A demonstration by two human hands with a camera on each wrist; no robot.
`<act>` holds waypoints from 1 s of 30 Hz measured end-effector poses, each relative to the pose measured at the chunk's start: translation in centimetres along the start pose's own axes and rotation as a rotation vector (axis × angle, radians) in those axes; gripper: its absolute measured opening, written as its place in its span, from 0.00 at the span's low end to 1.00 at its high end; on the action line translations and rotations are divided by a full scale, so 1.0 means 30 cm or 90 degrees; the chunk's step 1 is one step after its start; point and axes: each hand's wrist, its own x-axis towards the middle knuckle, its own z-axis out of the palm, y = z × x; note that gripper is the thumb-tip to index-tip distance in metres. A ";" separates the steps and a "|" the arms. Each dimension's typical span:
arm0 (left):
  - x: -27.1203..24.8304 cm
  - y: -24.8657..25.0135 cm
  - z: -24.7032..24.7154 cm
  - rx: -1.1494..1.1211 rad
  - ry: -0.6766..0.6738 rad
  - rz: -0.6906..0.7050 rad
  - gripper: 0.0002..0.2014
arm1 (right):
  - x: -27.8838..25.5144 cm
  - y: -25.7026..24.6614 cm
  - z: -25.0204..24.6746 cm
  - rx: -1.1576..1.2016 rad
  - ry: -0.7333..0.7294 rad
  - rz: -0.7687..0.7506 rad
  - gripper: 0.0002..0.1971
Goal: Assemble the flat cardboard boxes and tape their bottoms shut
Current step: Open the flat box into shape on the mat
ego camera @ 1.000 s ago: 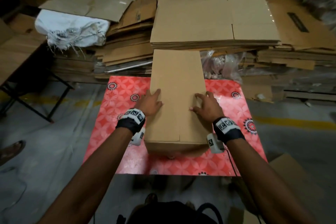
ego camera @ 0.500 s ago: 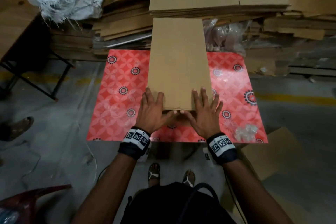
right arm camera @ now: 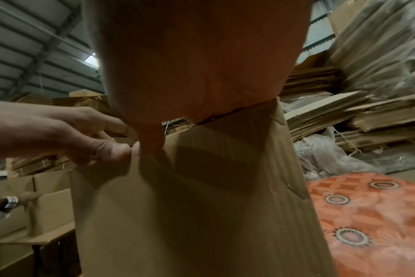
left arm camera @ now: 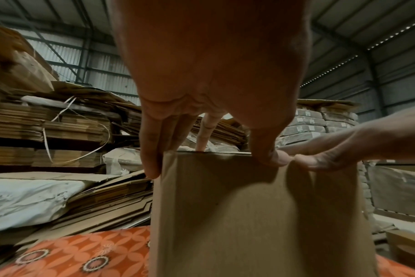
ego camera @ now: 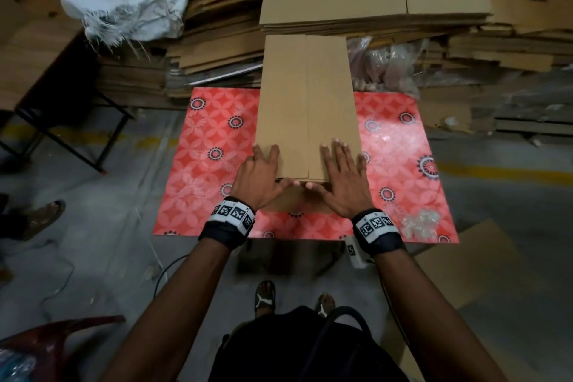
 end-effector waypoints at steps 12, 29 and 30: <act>0.043 0.075 -0.044 0.124 -0.077 0.019 0.35 | -0.001 0.000 0.011 -0.006 0.011 -0.007 0.47; 0.056 -0.047 -0.001 0.061 0.049 0.197 0.37 | 0.002 0.012 0.017 -0.013 0.029 -0.025 0.45; 0.052 -0.047 0.012 0.069 0.062 0.212 0.34 | 0.001 0.011 0.017 -0.014 0.029 -0.024 0.44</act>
